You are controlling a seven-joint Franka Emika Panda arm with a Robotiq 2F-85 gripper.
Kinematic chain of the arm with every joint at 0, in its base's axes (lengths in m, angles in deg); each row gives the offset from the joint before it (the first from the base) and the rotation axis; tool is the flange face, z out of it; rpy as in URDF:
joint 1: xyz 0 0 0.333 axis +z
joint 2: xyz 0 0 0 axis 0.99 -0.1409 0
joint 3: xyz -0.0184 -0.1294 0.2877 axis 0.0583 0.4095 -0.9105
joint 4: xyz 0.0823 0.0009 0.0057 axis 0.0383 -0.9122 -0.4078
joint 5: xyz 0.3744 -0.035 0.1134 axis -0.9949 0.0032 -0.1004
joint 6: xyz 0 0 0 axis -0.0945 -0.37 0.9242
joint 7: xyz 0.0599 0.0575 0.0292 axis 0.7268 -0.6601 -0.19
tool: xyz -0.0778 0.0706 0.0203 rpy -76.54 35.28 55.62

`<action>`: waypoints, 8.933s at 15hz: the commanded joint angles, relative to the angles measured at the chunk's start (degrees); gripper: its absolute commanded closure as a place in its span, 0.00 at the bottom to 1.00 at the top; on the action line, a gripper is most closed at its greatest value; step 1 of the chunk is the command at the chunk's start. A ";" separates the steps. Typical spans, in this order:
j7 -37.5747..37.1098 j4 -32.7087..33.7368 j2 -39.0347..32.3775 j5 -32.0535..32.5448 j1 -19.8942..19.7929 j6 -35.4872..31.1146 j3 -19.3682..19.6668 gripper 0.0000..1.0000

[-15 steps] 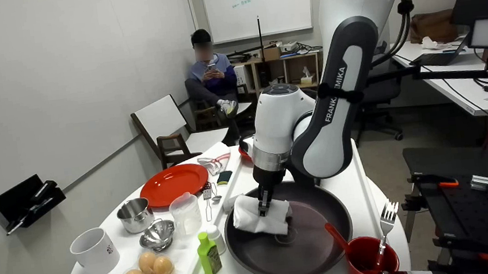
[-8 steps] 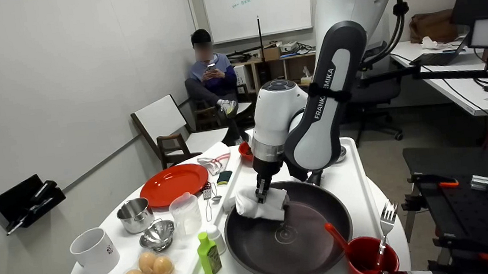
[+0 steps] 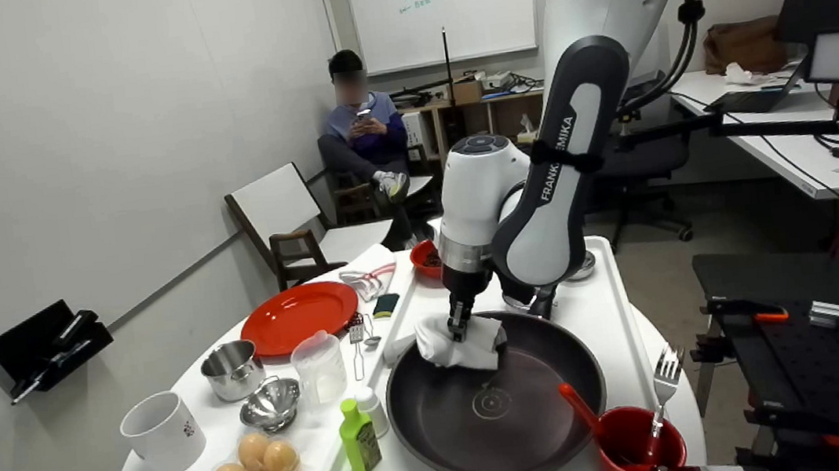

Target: Wipe the pan with the white cloth

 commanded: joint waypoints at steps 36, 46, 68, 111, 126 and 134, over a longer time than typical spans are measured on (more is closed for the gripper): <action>5.85 -16.79 2.41 3.82 10.35 -7.37 -5.06 0.91; 5.49 -17.05 2.73 2.55 10.66 -7.93 2.09 0.91; 0.06 -6.34 -2.73 0.19 11.98 -3.28 -1.33 0.91; 1.24 -0.21 -2.18 0.21 -1.11 2.83 -3.57 0.91; 7.08 -13.93 2.39 5.73 5.26 -3.88 -5.47 0.91; 6.21 -12.99 1.99 5.28 10.88 -3.58 -6.99 0.91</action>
